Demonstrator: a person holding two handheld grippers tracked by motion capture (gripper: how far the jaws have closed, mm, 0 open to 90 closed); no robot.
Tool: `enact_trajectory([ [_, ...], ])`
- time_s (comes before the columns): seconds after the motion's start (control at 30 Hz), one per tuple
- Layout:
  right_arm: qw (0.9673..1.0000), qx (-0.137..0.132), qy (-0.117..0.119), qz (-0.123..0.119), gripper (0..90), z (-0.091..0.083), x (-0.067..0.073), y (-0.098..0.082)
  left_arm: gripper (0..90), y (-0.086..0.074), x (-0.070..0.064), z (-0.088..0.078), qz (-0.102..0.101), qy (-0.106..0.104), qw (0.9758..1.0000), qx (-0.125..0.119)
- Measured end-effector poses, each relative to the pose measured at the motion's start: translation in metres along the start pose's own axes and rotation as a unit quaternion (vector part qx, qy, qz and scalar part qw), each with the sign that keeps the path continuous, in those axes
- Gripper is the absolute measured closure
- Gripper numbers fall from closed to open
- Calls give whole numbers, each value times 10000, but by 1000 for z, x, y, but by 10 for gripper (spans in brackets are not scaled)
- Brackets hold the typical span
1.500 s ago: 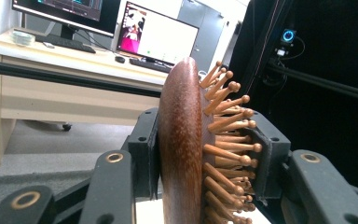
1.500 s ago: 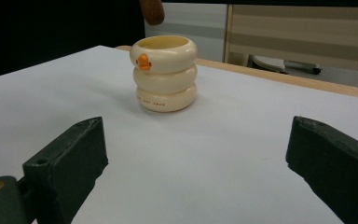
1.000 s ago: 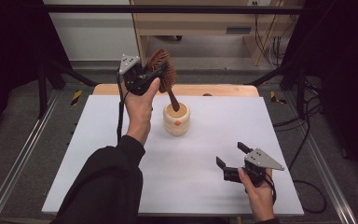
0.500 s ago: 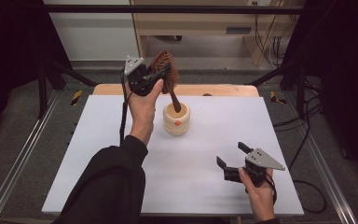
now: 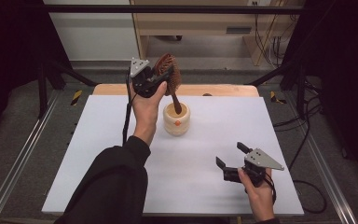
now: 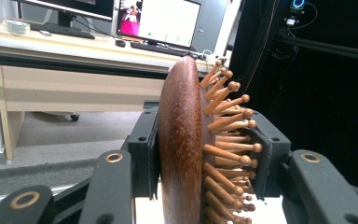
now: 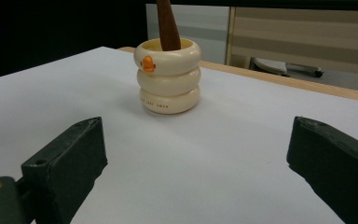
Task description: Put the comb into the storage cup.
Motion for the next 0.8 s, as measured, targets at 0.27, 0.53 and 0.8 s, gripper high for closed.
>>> enact_trajectory([
  [0.27,10000,-1,17,-1,49,0,-1,0,522,-8,-1,3,-2,7,10000,49],
  [0.53,10000,9,-2,-8,46,2,-1,0,522,-11,-2,4,54,10,9999,85],
  [0.8,10000,-3,11,35,45,2,-3,0,522,-11,0,4,47,53,9999,122],
])
Point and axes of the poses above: each handheld gripper's, and its own axes: z roughly forward along the jaws, y roughly out of its top, x roughly to its left, the point moved 6 cm from there along z, roughly forward along the jaws, and after that the axes turned 14 degrees about -y, right-handed, at the moved point
